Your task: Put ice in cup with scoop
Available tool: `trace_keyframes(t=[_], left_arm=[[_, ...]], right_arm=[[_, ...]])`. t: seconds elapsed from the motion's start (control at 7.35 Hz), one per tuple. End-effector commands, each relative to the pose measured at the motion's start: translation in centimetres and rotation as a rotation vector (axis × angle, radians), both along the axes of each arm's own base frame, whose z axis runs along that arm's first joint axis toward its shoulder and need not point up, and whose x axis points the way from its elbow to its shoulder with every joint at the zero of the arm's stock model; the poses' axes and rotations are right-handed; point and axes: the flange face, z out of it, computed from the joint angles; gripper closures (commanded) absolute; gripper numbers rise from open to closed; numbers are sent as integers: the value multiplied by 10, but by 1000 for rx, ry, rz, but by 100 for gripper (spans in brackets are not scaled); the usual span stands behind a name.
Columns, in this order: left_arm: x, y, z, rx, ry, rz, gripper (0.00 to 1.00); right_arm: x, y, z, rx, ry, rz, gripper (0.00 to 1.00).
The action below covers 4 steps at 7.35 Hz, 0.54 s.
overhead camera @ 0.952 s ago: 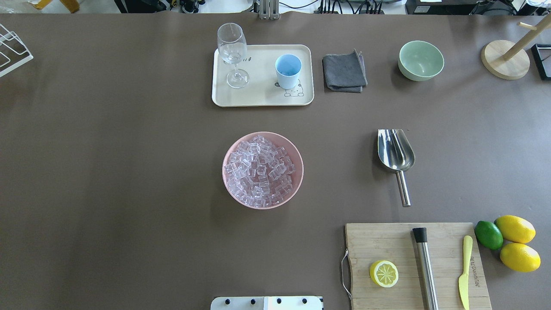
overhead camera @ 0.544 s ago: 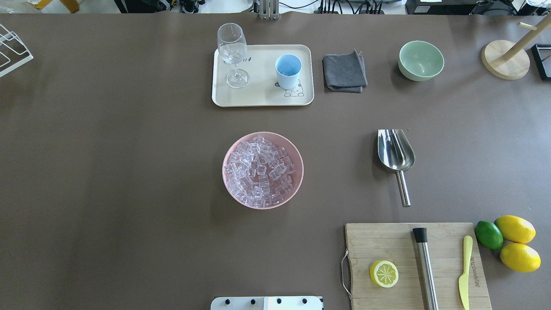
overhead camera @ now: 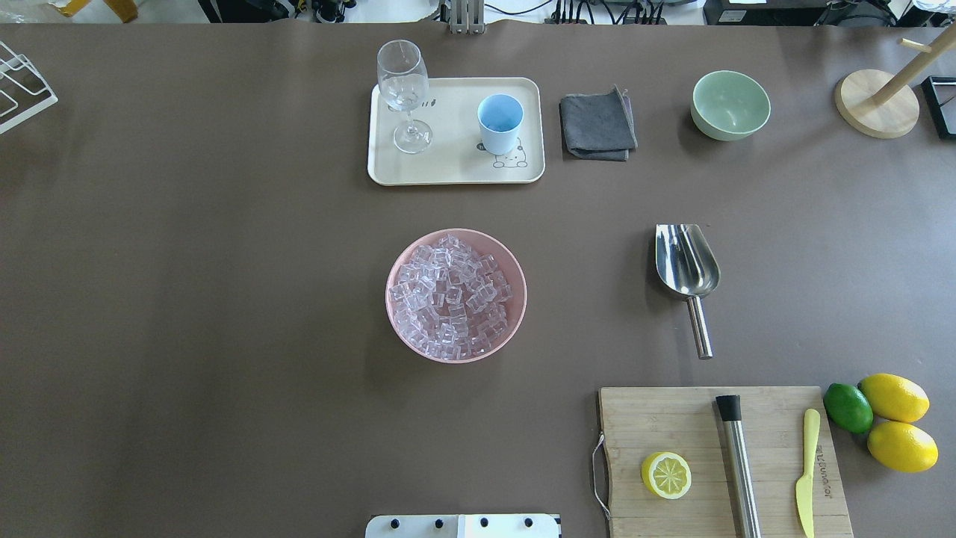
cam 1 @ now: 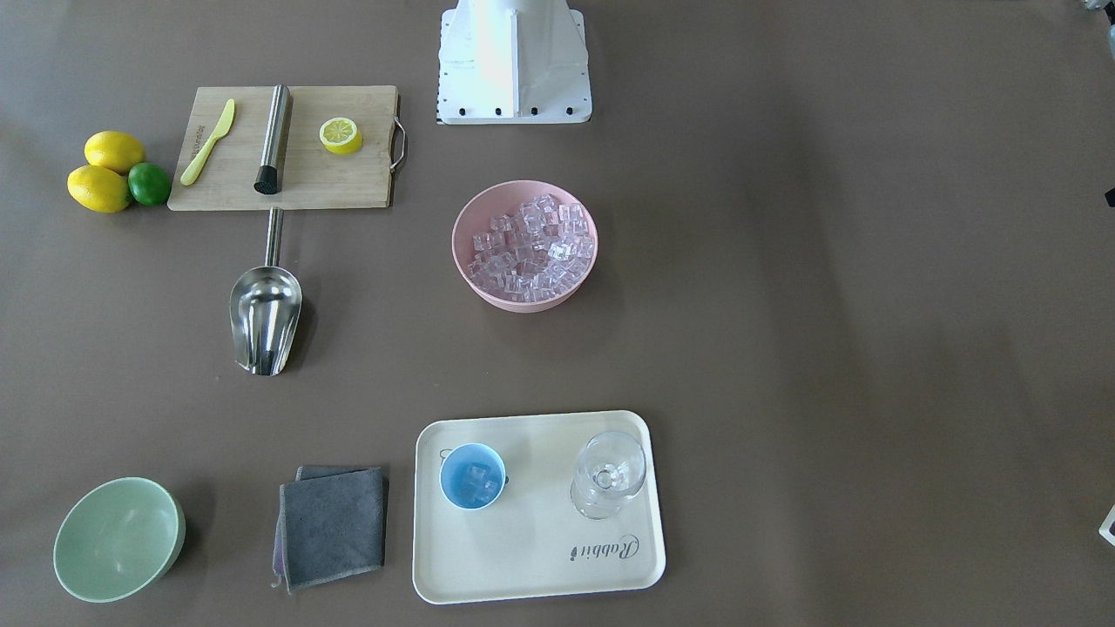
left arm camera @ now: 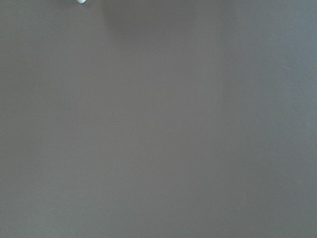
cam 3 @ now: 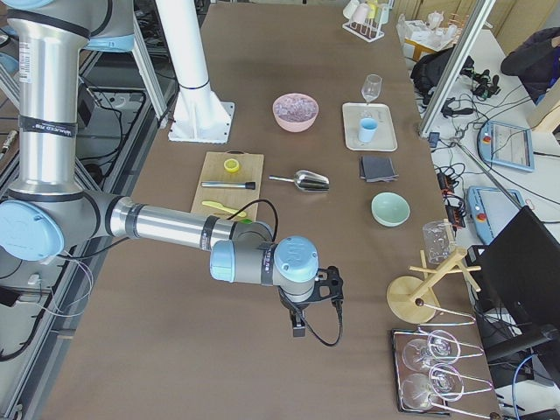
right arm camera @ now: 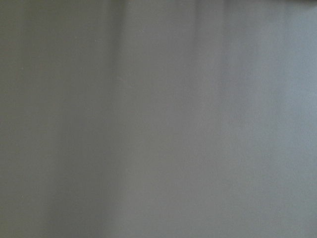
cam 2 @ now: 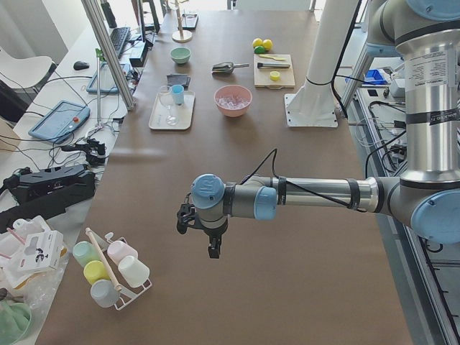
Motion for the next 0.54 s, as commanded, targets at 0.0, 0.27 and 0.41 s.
trace_keyframes(t=[0.0,0.27,0.41], left_arm=[[0,0,0,0,0,0,2],[0,0,0,1,0,1,2],[0,0,0,0,0,0,2]], right_arm=[[0,0,-6,3,0,8,0],[0,0,-7,0,-1,8,0],[0,0,-6,-2,-1,8,0]])
